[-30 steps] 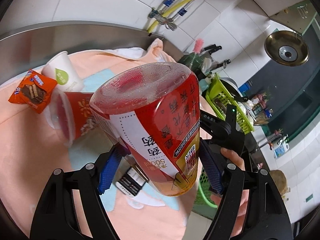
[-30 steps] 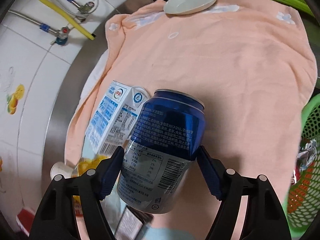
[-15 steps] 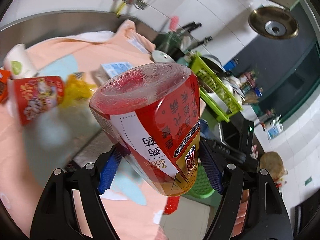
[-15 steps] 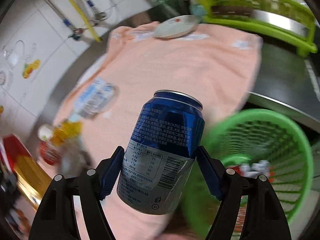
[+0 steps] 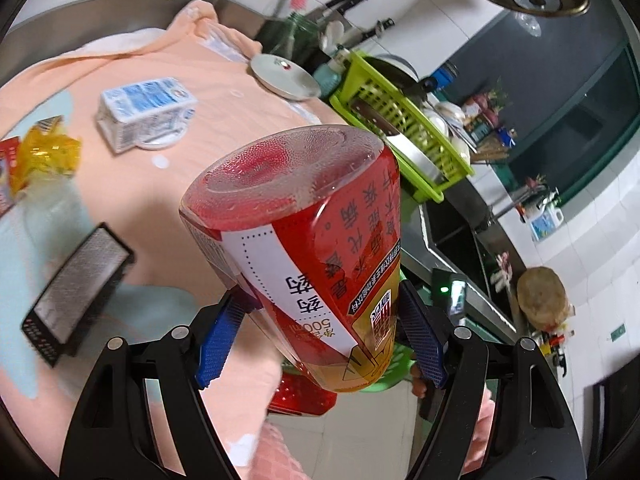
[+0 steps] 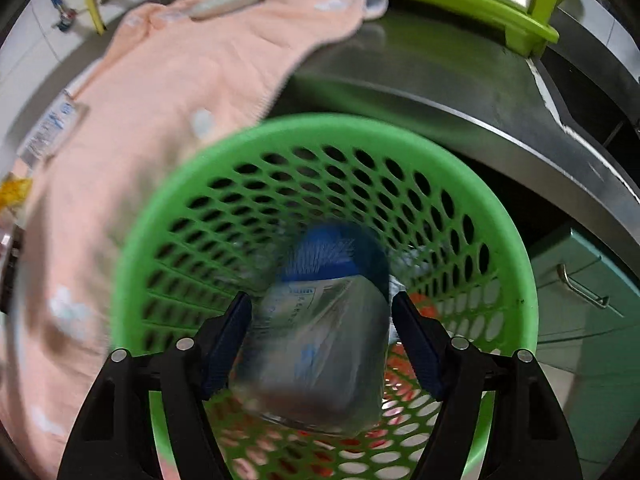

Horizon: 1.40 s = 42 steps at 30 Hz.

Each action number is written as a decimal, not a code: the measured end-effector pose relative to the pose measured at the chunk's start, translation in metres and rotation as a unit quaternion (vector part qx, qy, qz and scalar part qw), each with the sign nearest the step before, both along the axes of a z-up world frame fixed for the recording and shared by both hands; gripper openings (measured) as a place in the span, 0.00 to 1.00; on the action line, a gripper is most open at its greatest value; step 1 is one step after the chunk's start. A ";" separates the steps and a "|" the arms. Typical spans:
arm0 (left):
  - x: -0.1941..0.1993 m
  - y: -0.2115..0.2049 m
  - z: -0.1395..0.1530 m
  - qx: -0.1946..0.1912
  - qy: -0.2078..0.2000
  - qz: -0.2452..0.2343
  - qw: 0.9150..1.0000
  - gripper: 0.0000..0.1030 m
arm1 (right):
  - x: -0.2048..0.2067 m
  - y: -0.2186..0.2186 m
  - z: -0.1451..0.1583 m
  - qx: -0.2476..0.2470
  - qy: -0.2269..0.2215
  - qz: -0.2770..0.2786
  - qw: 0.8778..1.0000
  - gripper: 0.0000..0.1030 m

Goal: Collect trash
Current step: 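Drop the blue can into the green basket with the right tool while the left tool drops the bottle in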

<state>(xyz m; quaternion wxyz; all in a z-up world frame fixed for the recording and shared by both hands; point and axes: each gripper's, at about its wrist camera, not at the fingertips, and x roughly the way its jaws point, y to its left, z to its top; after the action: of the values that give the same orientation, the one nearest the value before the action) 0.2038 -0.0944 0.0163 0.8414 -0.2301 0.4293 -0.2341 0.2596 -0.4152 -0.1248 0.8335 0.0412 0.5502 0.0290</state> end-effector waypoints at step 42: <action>0.056 -0.213 -0.134 0.057 0.143 -0.153 0.976 0.76 | -0.091 -0.087 0.055 0.035 -0.113 -0.063 0.991 0.76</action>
<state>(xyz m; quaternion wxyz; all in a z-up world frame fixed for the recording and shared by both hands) 0.2601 -0.3079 -0.1175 0.7370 -0.1444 0.5882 -0.2998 0.1686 -0.5017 -0.0695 0.8885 0.1015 0.4476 -0.0003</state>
